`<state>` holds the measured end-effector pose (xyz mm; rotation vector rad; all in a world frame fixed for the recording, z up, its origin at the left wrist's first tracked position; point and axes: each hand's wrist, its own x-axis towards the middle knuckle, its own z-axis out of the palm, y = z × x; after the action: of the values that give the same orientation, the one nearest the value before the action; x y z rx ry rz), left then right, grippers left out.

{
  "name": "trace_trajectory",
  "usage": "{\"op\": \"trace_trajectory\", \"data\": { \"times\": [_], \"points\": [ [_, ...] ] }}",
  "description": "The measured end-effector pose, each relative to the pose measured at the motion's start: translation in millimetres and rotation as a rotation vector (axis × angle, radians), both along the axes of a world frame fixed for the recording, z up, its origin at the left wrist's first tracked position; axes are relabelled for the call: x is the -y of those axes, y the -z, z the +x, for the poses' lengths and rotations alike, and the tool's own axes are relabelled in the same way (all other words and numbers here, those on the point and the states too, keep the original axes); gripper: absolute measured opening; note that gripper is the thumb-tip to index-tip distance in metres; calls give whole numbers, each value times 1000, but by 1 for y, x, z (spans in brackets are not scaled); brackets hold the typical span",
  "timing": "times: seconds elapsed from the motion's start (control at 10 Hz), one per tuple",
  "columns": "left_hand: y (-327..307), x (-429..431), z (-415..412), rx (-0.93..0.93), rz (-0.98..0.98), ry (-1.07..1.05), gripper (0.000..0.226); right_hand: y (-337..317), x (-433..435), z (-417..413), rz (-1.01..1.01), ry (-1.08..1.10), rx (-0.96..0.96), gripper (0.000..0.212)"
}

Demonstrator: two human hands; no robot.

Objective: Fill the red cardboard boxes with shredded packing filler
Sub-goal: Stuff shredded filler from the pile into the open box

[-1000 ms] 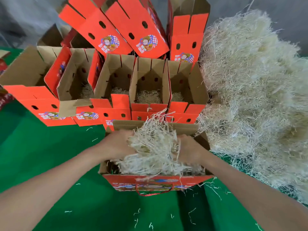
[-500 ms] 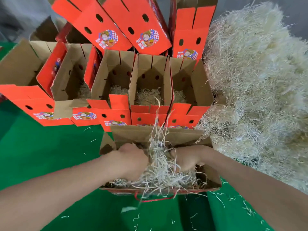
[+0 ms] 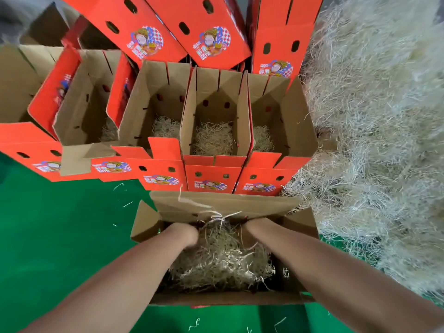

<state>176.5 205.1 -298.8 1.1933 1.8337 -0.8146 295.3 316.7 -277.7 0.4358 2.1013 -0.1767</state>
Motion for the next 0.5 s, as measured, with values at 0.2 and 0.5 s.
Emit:
{"op": "trace_trajectory", "data": {
  "times": [0.2,0.5],
  "points": [
    [-16,6,8,200,64,22,36,13,-9,1,-78,-102,162,36],
    [-72,24,13,122,163,312,41,-33,10,5,-91,-347,159,27]
  ]
}}
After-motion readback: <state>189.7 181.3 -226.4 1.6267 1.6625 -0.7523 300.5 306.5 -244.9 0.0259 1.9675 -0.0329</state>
